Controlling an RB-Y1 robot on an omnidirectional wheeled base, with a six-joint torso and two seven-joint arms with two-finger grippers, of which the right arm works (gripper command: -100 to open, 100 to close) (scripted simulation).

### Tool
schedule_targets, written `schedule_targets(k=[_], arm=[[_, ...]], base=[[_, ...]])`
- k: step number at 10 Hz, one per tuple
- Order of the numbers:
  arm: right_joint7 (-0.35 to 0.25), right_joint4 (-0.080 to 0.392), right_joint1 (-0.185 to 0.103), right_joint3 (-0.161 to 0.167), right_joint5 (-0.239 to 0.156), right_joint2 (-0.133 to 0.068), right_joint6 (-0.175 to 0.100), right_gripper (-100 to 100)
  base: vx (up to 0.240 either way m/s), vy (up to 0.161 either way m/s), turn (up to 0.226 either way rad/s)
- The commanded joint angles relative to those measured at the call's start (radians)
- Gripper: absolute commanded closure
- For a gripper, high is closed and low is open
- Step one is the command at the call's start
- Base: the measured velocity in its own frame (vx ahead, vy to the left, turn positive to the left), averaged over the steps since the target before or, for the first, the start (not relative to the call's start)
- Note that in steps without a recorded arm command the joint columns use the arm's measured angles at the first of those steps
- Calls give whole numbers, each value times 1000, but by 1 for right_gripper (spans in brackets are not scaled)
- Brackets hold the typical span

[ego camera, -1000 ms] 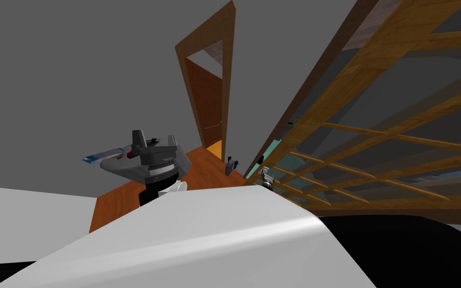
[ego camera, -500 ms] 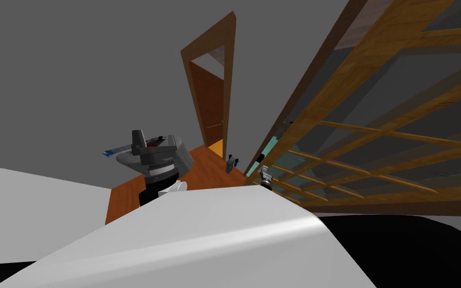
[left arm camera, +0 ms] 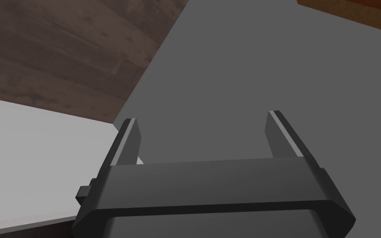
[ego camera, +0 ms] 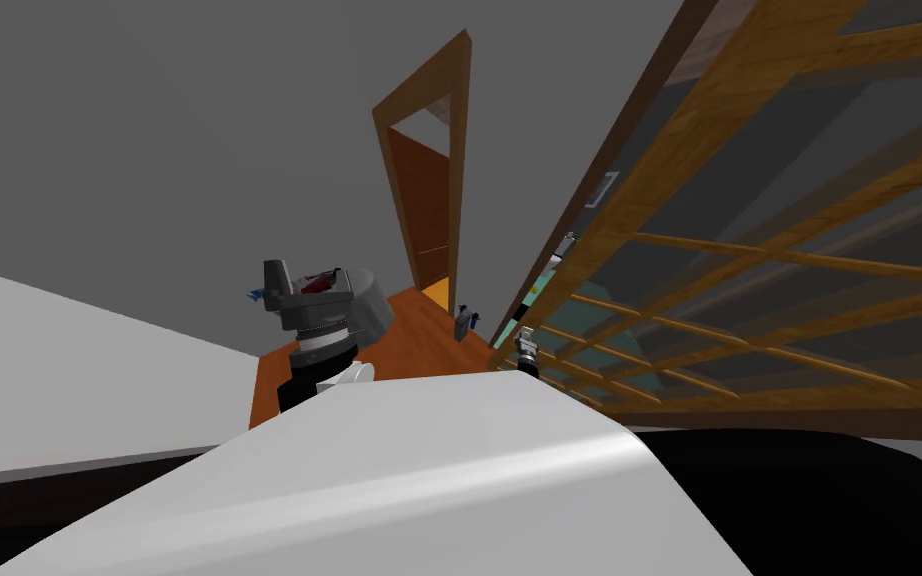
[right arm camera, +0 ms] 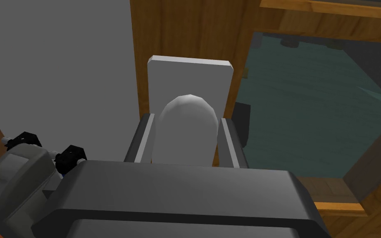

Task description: Pull the door open

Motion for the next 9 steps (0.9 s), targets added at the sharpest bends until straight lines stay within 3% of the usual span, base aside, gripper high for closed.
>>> schedule_targets(k=[1, 5, 7, 9], arm=[[-19, 3, 6, 19, 14, -5, 2, 100], [-76, -20, 13, 84, 63, -29, 0, 100], [-78, -18, 11, 89, 66, -29, 0, 100], [-106, -23, 22, 117, 88, -38, -7, 100]], base=[[-219, -6, 68], [-257, -25, 104], [-175, -1, 59], [-174, -3, 59]])
